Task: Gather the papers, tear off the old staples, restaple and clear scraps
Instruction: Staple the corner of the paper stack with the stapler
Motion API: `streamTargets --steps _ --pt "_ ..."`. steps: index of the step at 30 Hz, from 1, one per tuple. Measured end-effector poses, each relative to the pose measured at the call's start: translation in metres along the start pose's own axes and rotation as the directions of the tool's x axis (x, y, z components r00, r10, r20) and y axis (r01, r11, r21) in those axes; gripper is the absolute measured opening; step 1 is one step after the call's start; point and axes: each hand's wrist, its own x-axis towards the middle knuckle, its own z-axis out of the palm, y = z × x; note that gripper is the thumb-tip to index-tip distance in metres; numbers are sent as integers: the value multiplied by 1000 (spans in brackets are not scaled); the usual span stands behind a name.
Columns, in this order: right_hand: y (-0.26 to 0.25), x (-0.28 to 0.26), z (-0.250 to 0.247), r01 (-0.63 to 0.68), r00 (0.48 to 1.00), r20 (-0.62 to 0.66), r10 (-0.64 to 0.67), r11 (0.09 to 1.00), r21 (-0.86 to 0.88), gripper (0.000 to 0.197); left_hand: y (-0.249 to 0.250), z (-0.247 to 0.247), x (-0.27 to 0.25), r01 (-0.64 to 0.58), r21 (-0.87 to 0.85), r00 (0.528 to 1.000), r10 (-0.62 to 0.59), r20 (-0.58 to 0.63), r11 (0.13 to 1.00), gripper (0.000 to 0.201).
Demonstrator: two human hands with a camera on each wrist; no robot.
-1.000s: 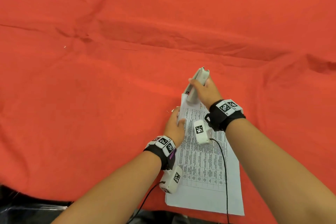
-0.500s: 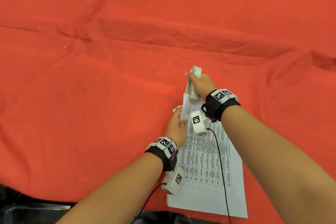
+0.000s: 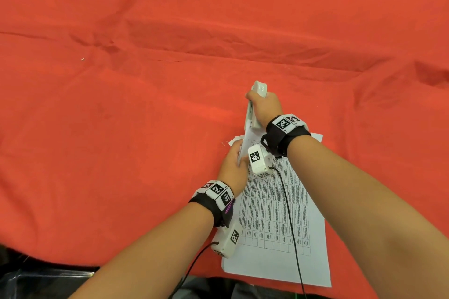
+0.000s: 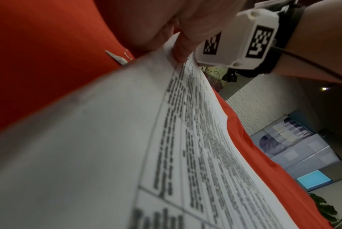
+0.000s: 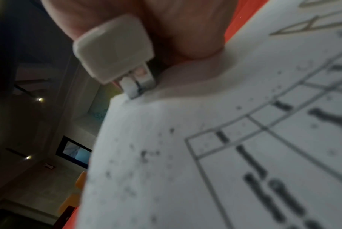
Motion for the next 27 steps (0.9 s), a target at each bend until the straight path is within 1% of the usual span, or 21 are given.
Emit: streamTargets --steps 3,7,10,13,16,19,22,23,24,26,27 --pt "1 -1 -1 -8 1000 -10 8 999 44 37 3 -6 -19 -8 43 1000 8 9 999 26" --pt "3 -1 -1 -8 999 -31 11 993 119 41 -5 -9 -42 31 156 998 -40 53 987 21" --pt "5 -1 2 7 998 -67 3 989 151 43 -6 -8 -45 33 193 998 -42 38 981 20" --pt "6 -2 5 30 996 -87 -14 984 175 44 -3 -9 -46 55 175 998 -60 22 983 21" --pt "7 -2 5 47 996 -90 -29 979 199 43 -8 -9 -64 87 111 995 -91 32 990 26" --pt "3 -3 0 48 996 -82 -30 974 223 30 -16 -7 -94 160 97 984 -166 59 982 24" --pt "-2 -4 -10 47 998 -37 -41 981 190 26 -20 -6 -104 193 73 981 -195 13 978 24" --pt "-4 -5 -16 39 999 -29 -34 981 189 29 -19 -7 -104 208 55 978 -209 0 976 24" --pt "-7 -4 -23 26 999 -39 -18 976 215 35 -17 -9 -102 222 35 975 -222 -9 974 25" --pt "-15 -2 -44 5 994 -102 29 948 318 49 -10 -18 -100 237 16 971 -237 -11 971 26" --pt "-17 -1 -58 10 988 -148 43 940 340 51 -6 -25 -100 241 10 971 -240 -6 971 26"
